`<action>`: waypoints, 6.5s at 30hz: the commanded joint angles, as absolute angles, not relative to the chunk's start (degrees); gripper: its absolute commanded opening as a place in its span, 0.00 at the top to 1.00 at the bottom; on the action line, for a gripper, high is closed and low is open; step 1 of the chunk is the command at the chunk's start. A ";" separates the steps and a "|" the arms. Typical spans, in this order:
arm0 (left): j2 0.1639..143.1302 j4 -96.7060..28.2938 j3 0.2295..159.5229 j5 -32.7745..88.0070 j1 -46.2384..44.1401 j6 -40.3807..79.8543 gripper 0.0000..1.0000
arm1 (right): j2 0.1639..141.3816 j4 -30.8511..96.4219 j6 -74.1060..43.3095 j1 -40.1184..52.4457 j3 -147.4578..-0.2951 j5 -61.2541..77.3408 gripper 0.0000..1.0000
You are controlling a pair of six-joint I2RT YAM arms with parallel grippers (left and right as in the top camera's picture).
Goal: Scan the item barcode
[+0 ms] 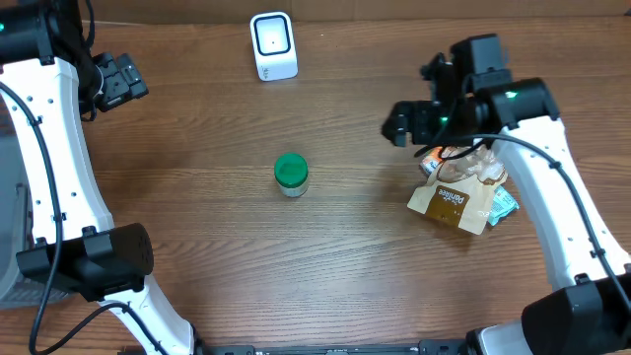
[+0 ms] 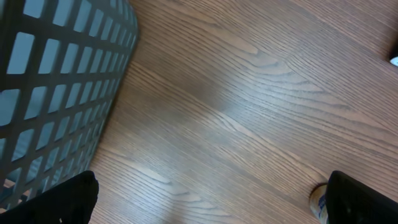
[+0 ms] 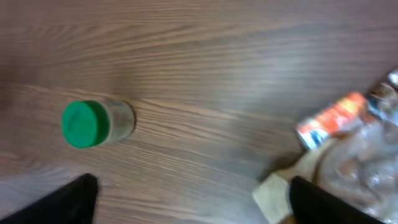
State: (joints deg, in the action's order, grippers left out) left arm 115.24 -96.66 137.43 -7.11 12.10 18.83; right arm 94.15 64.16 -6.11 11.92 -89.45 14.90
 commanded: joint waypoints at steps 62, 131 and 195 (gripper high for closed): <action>113.12 -96.82 138.80 -8.54 12.21 17.54 0.00 | 118.98 45.82 -28.21 39.72 -93.69 5.39 0.18; 113.12 -96.79 138.80 -8.54 12.21 17.54 0.00 | 113.27 62.59 -48.40 32.64 -98.65 3.01 0.00; 113.12 -96.79 138.80 -8.54 12.21 17.54 0.00 | 116.05 61.84 55.61 34.94 -96.68 8.12 0.37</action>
